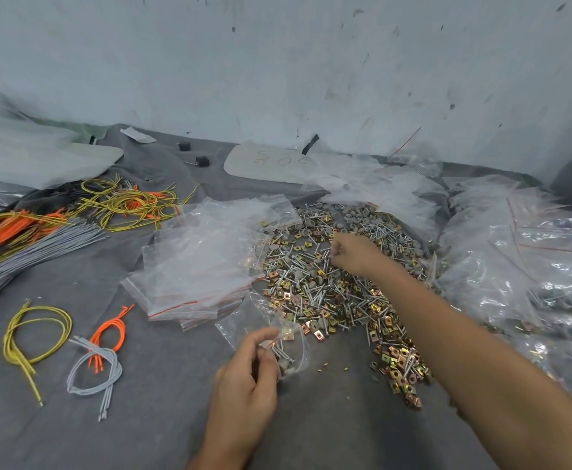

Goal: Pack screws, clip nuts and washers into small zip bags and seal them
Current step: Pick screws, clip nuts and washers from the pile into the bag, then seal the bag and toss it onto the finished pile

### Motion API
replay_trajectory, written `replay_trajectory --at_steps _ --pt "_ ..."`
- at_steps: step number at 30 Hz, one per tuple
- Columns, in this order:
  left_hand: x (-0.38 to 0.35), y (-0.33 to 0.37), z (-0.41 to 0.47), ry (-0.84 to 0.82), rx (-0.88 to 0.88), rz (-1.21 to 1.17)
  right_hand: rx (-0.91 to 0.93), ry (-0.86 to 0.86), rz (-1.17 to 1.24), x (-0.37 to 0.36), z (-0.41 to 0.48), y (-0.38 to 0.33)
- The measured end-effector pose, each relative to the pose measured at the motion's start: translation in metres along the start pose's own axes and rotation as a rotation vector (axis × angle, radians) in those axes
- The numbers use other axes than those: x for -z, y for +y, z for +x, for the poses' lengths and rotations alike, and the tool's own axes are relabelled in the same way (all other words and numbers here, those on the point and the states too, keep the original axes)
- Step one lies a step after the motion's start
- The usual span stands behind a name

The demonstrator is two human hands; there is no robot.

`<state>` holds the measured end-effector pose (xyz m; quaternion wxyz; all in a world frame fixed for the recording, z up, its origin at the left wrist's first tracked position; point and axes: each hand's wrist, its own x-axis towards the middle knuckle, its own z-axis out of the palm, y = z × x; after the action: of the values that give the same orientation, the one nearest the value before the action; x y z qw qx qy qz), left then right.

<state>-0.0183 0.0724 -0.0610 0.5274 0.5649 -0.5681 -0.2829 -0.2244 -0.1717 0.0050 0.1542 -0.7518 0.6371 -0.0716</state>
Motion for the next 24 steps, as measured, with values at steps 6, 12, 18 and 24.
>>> replay_trajectory --at_steps 6,12,18,24 --pt "-0.001 0.002 -0.002 -0.007 0.014 -0.031 0.051 0.150 0.387 0.027 -0.071 -0.012" --pt "0.000 0.006 -0.001 0.016 -0.018 0.037 0.208 0.067 0.704 -0.015 -0.211 -0.030" --pt "0.001 0.007 -0.001 -0.003 -0.041 0.093 0.222 0.191 0.578 -0.054 -0.239 -0.057" --pt "0.001 0.010 -0.003 -0.006 -0.019 0.125 0.264 0.305 0.381 -0.059 -0.219 -0.082"
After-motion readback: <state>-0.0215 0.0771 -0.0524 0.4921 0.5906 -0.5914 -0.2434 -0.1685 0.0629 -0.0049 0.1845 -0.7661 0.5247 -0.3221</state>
